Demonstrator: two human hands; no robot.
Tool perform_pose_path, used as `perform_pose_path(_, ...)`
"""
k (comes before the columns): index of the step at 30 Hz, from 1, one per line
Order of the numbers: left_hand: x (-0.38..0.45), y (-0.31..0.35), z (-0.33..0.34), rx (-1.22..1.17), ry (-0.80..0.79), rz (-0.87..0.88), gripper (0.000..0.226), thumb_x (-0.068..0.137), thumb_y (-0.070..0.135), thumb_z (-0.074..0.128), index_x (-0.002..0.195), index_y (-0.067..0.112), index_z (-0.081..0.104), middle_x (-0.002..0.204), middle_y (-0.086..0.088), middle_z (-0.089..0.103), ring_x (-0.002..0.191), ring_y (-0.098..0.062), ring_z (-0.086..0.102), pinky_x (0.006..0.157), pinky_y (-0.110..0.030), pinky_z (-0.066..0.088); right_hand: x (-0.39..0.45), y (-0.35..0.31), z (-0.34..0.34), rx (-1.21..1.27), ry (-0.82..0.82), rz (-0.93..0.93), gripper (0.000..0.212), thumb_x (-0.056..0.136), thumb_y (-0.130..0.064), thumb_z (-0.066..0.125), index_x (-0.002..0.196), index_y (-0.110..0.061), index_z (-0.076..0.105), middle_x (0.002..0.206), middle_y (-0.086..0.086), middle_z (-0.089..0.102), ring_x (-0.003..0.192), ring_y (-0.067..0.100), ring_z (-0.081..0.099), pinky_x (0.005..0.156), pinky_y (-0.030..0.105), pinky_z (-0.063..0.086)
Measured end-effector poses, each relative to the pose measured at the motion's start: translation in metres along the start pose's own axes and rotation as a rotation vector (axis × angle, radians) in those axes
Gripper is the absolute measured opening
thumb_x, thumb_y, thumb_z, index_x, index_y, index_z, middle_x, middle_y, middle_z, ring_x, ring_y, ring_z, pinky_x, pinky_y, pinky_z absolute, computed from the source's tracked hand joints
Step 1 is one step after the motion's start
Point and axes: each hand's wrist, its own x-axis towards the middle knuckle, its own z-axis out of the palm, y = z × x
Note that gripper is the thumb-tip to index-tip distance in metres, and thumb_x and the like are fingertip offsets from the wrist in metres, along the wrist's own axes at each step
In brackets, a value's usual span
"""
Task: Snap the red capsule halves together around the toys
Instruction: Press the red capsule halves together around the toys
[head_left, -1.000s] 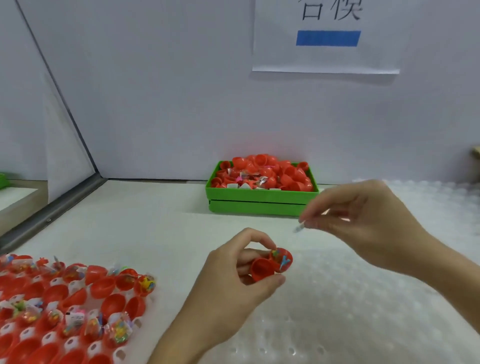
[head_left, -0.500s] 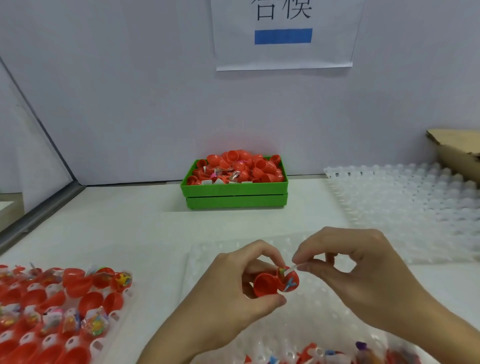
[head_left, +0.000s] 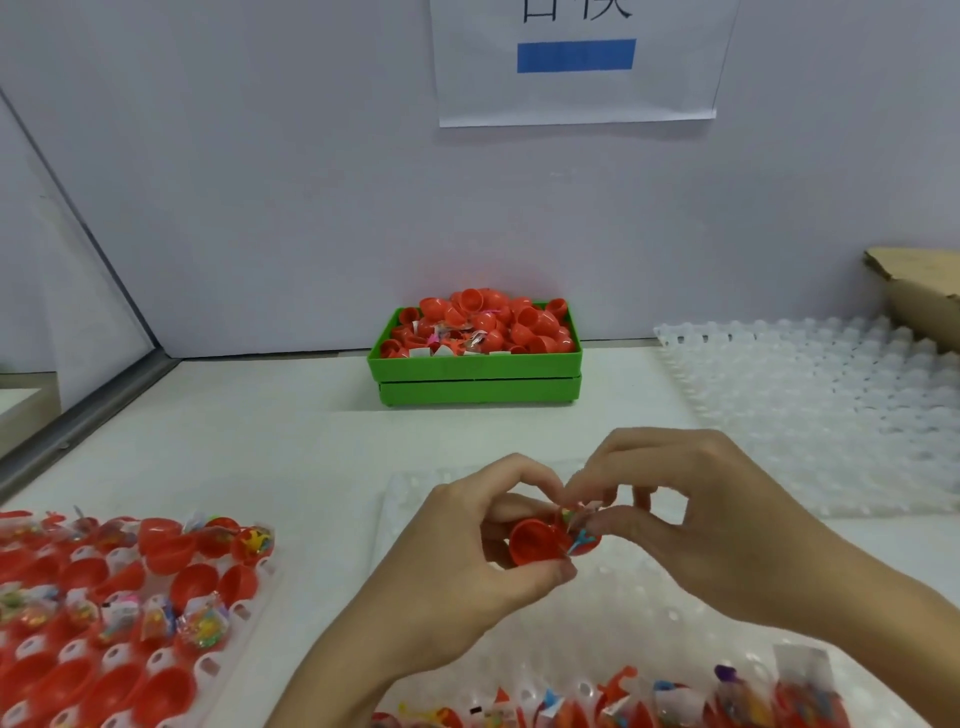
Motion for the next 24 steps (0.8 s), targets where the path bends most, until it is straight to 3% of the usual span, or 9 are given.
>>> perform_pose_path(4,-0.001,0.001,-0.003,-0.081,0.012,0.002,0.036,0.08,0.012,0.08,0.097,0.036,0.058,0.095,0.009,0.077,0.089,-0.014,0.072,0.084,-0.028,0.058,-0.002,0.002,-0.008,0.207,0.051,0.084,0.035,0.078,-0.03,0.076,0.111,-0.039,0.07,0.096,-0.014,0.07,0.096,0.014,0.066,0.071,0.02,0.054)
perform_pose_path(6,-0.002,0.002,-0.003,-0.136,0.012,0.005,0.036,0.081,0.011,0.08,0.098,0.035,0.06,0.096,0.006,0.077,0.088,-0.016,0.073,0.079,-0.024,0.057,-0.004,0.005,-0.013,0.325,-0.011,0.179,0.047,0.072,-0.039,0.077,0.117,-0.043,0.065,0.105,-0.013,0.071,0.103,0.013,0.067,0.08,0.027,0.057)
perform_pose_path(9,-0.002,0.004,-0.003,-0.19,-0.001,0.006,0.036,0.081,0.012,0.08,0.101,0.034,0.06,0.098,0.002,0.077,0.087,-0.015,0.072,0.075,-0.021,0.054,-0.006,0.005,-0.012,0.417,-0.173,0.252,0.041,0.077,-0.031,0.081,0.116,-0.035,0.069,0.109,-0.012,0.073,0.104,0.011,0.069,0.084,0.039,0.059)
perform_pose_path(12,-0.002,0.005,0.0,-0.212,-0.038,-0.008,0.042,0.082,0.013,0.079,0.107,0.036,0.055,0.1,0.003,0.077,0.085,-0.012,0.071,0.074,-0.019,0.053,-0.008,0.002,-0.004,0.444,-0.182,0.262,0.026,0.084,-0.019,0.078,0.106,-0.032,0.076,0.106,-0.009,0.076,0.102,0.012,0.071,0.085,0.046,0.058)
perform_pose_path(15,-0.001,0.005,0.003,-0.226,-0.033,-0.044,0.046,0.082,0.015,0.079,0.11,0.04,0.052,0.097,0.003,0.077,0.086,-0.017,0.073,0.07,-0.019,0.054,-0.012,0.002,-0.002,0.499,-0.119,0.305,0.027,0.083,-0.014,0.078,0.102,-0.033,0.077,0.104,-0.01,0.076,0.102,0.009,0.071,0.087,0.038,0.059)
perform_pose_path(19,0.001,0.004,0.005,-0.231,0.05,-0.056,0.033,0.085,0.012,0.075,0.109,0.023,0.056,0.089,-0.003,0.077,0.078,-0.019,0.074,0.065,-0.023,0.056,-0.016,0.003,-0.002,0.581,-0.046,0.351,0.037,0.08,-0.003,0.078,0.099,-0.034,0.077,0.095,-0.004,0.078,0.091,0.015,0.075,0.083,0.026,0.059)
perform_pose_path(24,0.002,0.005,0.009,-0.21,0.12,-0.012,0.02,0.082,0.024,0.074,0.099,0.025,0.063,0.081,-0.003,0.076,0.069,-0.015,0.072,0.062,-0.021,0.054,-0.021,0.0,0.001,0.446,0.017,0.293,0.037,0.079,-0.005,0.079,0.098,-0.037,0.077,0.087,-0.009,0.078,0.08,0.013,0.075,0.076,0.02,0.058)
